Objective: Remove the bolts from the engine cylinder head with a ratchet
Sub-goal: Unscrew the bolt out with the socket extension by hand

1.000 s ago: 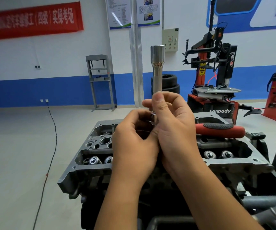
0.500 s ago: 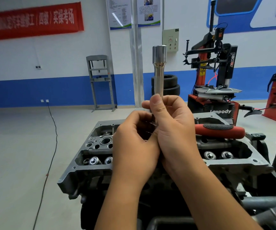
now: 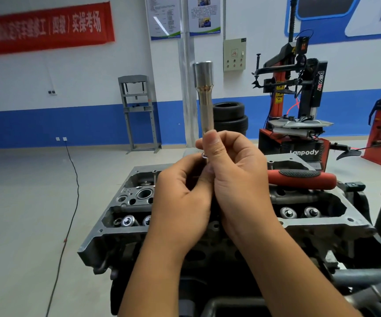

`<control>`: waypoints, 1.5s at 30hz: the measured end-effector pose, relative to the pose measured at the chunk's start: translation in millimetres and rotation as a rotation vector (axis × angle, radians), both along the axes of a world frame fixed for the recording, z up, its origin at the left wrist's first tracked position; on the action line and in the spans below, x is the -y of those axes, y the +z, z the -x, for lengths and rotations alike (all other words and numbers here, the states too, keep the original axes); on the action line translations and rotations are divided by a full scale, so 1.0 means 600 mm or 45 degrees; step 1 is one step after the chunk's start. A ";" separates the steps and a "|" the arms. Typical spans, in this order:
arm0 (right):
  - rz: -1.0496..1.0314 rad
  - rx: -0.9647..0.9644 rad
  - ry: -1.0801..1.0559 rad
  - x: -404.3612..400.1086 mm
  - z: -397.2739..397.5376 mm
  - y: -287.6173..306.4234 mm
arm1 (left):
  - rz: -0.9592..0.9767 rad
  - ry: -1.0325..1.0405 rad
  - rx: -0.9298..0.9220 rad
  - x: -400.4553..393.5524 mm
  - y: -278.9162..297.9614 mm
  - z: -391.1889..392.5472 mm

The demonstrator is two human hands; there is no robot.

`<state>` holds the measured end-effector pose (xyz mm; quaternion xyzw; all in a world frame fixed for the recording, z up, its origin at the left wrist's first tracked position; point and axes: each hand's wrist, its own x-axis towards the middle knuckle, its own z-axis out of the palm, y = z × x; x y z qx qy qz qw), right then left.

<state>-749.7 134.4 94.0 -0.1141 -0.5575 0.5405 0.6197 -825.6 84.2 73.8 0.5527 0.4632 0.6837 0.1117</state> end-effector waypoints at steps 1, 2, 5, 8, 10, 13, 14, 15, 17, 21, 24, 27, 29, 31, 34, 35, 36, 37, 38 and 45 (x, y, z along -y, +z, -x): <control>-0.006 0.010 -0.003 -0.001 0.002 0.000 | 0.028 -0.064 0.016 0.002 0.000 0.002; -0.004 0.012 0.003 -0.002 0.003 -0.001 | 0.047 -0.111 0.043 0.004 0.001 0.003; 0.022 0.009 0.038 -0.005 0.004 -0.002 | 0.026 -0.088 0.081 0.007 0.004 0.005; 0.069 -0.017 0.115 -0.004 0.002 0.000 | -0.035 0.018 0.134 0.004 0.003 0.003; 0.059 -0.041 0.114 -0.001 -0.002 0.001 | -0.037 0.101 0.104 0.002 -0.001 0.004; 0.032 -0.044 0.048 0.001 -0.005 0.000 | -0.008 0.039 0.054 0.004 0.002 0.005; 0.026 -0.040 0.033 0.000 -0.005 -0.001 | 0.002 -0.039 0.046 0.006 0.002 0.005; 0.023 -0.032 0.021 0.000 -0.004 -0.002 | 0.014 -0.098 0.051 0.007 0.002 0.006; 0.025 -0.013 0.018 0.000 0.000 -0.001 | 0.040 -0.131 0.063 0.008 0.005 0.006; 0.055 -0.052 0.056 -0.003 0.004 0.000 | -0.026 0.019 0.152 0.005 0.005 0.003; -0.019 -0.044 0.082 -0.004 -0.001 -0.004 | -0.037 0.145 0.151 0.002 -0.002 0.004; -0.059 -0.021 0.064 -0.003 -0.003 -0.007 | -0.028 0.074 0.085 0.003 0.001 0.004; -0.065 -0.001 0.036 -0.003 -0.002 -0.005 | -0.007 -0.052 0.039 0.006 0.002 0.006; -0.058 0.013 0.019 -0.001 0.001 -0.004 | 0.005 -0.169 0.052 0.011 0.003 0.006; -0.031 -0.024 0.034 0.001 0.001 -0.002 | -0.013 -0.112 0.096 0.010 0.004 0.005; -0.030 -0.038 0.048 0.000 0.000 -0.003 | -0.029 -0.047 0.111 0.007 0.003 0.005; -0.037 -0.041 0.056 -0.001 -0.001 -0.003 | -0.039 0.023 0.122 0.004 0.001 0.004; -0.047 -0.033 0.057 -0.002 -0.001 -0.004 | -0.039 0.086 0.124 0.002 -0.001 0.004; -0.056 -0.022 0.057 -0.003 -0.001 -0.005 | -0.042 0.119 0.117 0.000 -0.002 0.004; -0.032 -0.026 0.032 0.000 0.003 -0.001 | 0.000 -0.123 0.043 0.006 0.002 0.004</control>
